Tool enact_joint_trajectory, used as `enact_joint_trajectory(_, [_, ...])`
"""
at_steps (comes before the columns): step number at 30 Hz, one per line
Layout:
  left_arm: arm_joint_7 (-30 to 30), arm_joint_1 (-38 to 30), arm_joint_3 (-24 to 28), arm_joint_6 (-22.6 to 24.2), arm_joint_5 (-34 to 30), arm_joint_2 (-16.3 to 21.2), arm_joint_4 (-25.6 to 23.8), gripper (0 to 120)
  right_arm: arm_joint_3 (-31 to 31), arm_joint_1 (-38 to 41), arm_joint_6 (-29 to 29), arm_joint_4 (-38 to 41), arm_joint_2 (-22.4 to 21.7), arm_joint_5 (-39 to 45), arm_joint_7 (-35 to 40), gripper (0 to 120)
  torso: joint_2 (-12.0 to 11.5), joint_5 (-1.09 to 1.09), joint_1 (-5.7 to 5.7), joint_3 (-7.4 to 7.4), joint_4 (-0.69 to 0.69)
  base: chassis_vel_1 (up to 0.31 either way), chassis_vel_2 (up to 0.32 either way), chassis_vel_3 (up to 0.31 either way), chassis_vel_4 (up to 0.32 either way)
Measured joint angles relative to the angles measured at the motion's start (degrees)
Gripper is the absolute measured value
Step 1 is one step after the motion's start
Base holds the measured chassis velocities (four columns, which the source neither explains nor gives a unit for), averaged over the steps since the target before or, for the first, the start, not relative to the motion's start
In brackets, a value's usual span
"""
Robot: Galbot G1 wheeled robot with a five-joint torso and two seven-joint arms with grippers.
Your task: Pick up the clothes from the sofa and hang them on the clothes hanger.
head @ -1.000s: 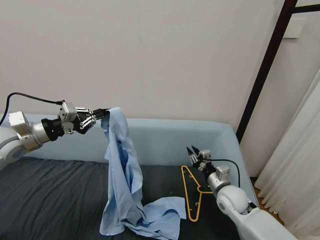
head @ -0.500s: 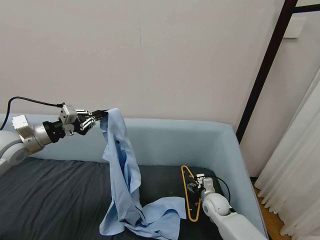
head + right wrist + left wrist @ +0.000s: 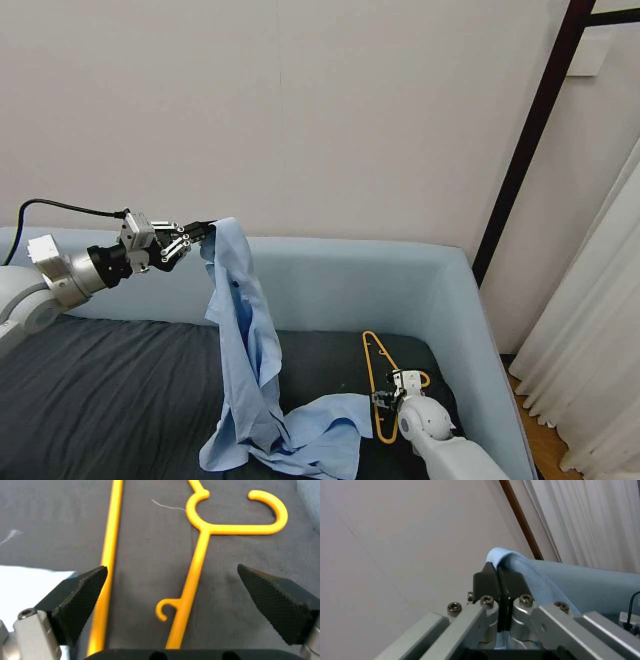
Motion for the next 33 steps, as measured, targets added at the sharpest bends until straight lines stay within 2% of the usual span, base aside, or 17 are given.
enact_joint_trajectory(3, [-0.08,0.85,-0.71,-0.30,0.00,0.23,-0.60,0,0.62,0.52,1.48,-2.38,0.35,-0.44,-0.65,86,0.00,0.00,0.00,0.00,0.00,0.000,0.000,0.000,0.000])
enact_joint_trajectory(4, [-0.08,0.85,-0.71,-0.30,0.00,0.23,-0.60,0,0.62,0.52,1.48,-2.38,0.35,-0.44,-0.65,86,0.00,0.00,0.00,0.00,0.00,0.000,0.000,0.000,0.000])
enact_joint_trajectory(8, [-0.23,1.36,-1.14,-0.43,0.00,0.33,-0.91,0,0.98,0.67,2.19,-4.83,0.84,-1.29,-1.77,68,0.00,0.00,0.00,0.00,0.00,0.000,0.000,0.000,0.000])
enact_joint_trajectory(9, [-0.23,1.36,-1.14,-0.43,0.00,0.33,-0.91,0,0.98,0.67,2.19,-4.83,0.84,-1.29,-1.77,68,0.00,0.00,0.00,0.00,0.00,0.000,0.000,0.000,0.000])
enact_joint_trajectory(13, [-0.45,1.74,-1.29,-0.46,0.00,0.29,-1.44,0,1.01,0.53,3.80,-7.28,1.58,-5.76,-3.72,50,0.00,0.02,0.00,0.00,0.03,0.000,0.000,0.000,0.000])
enact_joint_trajectory(14, [-0.45,1.74,-1.29,-0.46,0.00,0.29,-1.44,0,1.01,0.53,3.80,-7.28,1.58,-5.76,-3.72,50,0.00,0.02,0.00,0.00,0.03,0.000,0.000,0.000,0.000])
enact_joint_trajectory(18, [-0.71,2.21,-1.69,-0.48,0.02,0.30,-1.79,0,0.96,0.21,4.20,-7.54,1.54,-7.01,-3.86,32,0.00,0.02,0.00,-0.01,0.04,0.000,0.000,0.000,0.000])
enact_joint_trajectory(20, [-0.73,2.37,-1.85,-0.51,0.05,0.30,-1.83,0,0.95,0.12,4.32,-7.39,1.44,-7.14,-3.85,29,0.00,0.01,0.00,-0.01,0.02,0.000,0.000,0.000,0.000])
enact_joint_trajectory(24, [-0.82,2.91,-2.23,-0.58,0.16,0.26,-2.15,0,0.91,-0.37,4.87,-6.33,0.85,-7.41,-2.98,11,0.00,-0.01,0.00,0.00,-0.01,0.000,0.000,0.000,0.000])
enact_joint_trajectory(27, [-0.89,2.93,-2.25,-0.59,0.17,0.19,-2.27,0,0.87,-0.93,5.12,-4.93,0.28,-7.23,-1.96,5,0.00,-0.01,0.00,0.00,-0.03,0.000,0.000,0.000,0.000])
enact_joint_trajectory(33, [-0.95,2.75,-2.16,-0.60,0.26,-0.03,-2.29,0,0.98,-1.99,7.88,-0.99,-1.51,-7.53,-0.12,5,0.00,0.01,0.00,0.00,0.00,0.000,0.000,0.000,0.000])
